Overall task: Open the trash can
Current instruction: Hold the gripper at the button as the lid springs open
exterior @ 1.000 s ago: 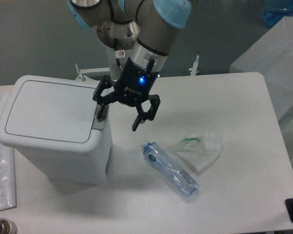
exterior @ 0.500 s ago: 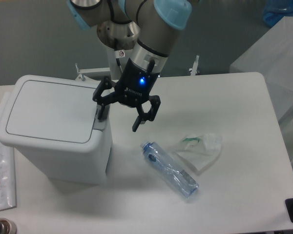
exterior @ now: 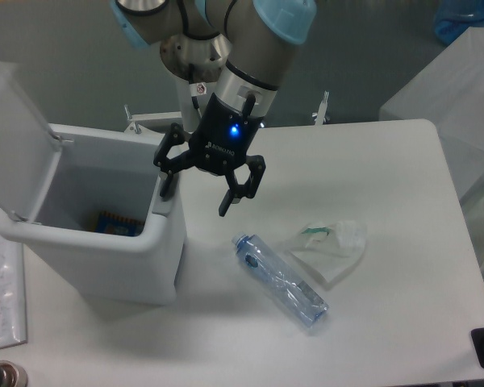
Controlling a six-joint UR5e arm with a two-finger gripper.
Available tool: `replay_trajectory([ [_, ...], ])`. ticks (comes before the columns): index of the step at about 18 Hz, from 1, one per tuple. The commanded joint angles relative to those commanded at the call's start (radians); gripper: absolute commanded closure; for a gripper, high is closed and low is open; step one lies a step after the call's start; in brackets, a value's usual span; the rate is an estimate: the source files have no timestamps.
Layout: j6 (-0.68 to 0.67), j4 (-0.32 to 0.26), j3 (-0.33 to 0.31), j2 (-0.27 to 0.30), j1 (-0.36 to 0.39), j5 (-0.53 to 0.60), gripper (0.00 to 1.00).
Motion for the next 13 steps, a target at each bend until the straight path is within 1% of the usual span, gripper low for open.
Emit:
replay_trajectory([
  [7,-0.002,0.000,0.008,0.000,0.000,-0.002,0.00],
  [11,0.003,0.002,0.049,-0.009,0.002,-0.002,0.00],
  [13,0.005,0.029,0.064,-0.012,0.014,-0.002,0.00],
])
